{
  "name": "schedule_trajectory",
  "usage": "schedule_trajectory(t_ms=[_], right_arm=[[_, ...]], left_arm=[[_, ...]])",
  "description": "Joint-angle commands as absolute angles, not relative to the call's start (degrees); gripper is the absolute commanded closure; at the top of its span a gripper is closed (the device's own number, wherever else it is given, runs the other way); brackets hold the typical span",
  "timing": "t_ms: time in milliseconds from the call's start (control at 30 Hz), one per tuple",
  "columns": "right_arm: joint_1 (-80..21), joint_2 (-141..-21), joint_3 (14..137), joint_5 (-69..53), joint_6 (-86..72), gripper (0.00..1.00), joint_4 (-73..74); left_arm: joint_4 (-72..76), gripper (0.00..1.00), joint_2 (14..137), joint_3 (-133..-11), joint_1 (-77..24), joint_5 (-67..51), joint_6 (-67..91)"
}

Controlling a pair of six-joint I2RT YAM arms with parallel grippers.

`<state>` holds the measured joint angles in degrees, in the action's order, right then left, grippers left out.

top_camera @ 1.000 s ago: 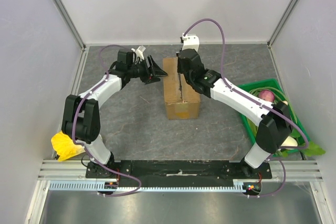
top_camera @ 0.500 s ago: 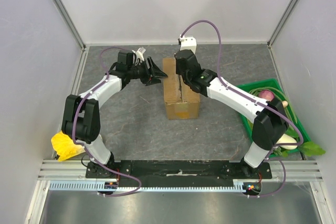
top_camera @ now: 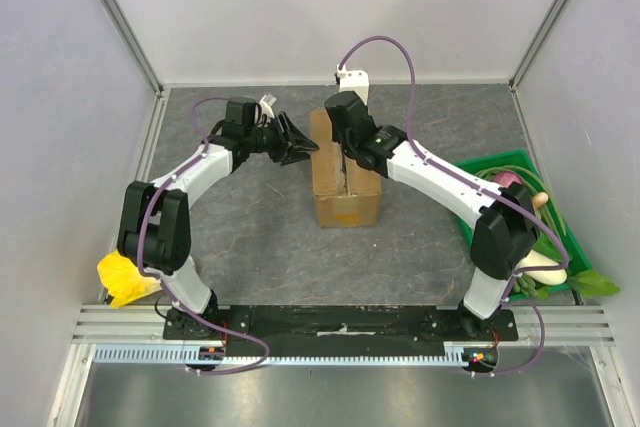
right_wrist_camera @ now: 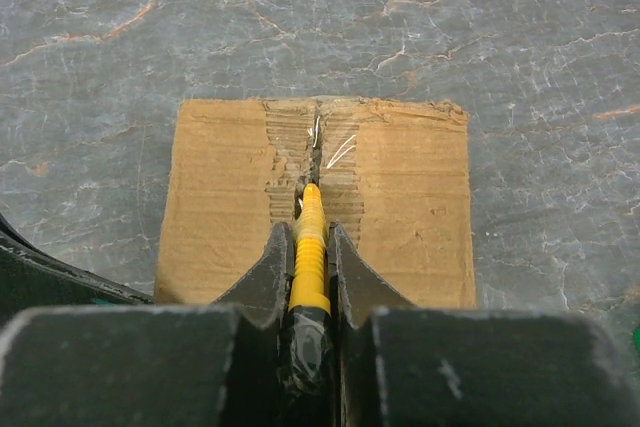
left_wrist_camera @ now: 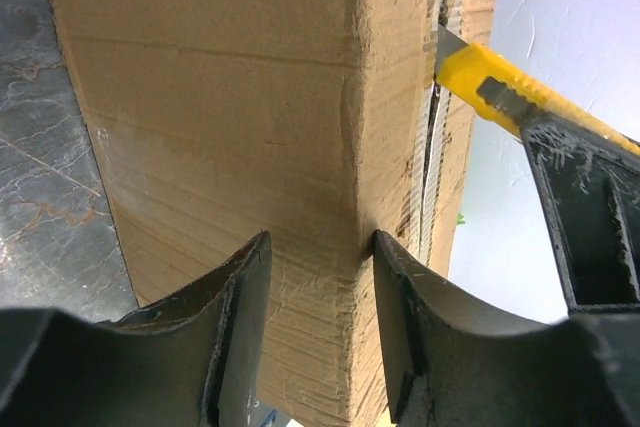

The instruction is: Unpack the express box

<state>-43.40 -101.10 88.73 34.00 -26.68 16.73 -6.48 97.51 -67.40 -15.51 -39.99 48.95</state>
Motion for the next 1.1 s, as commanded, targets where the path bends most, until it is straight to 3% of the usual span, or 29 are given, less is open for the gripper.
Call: schedule_trajectory(t_ms=[0, 1067], right_arm=[[-44.2, -100.9, 94.3, 35.8, -28.5, 1.00, 23.5], [-46.1, -94.1, 94.3, 26.2, -39.0, 1.00, 40.7]], left_arm=[[-8.3, 0.50, 95.0, -67.1, -15.7, -36.1, 53.3], [-7.5, 0.53, 94.5, -65.9, -17.0, -30.7, 58.2]])
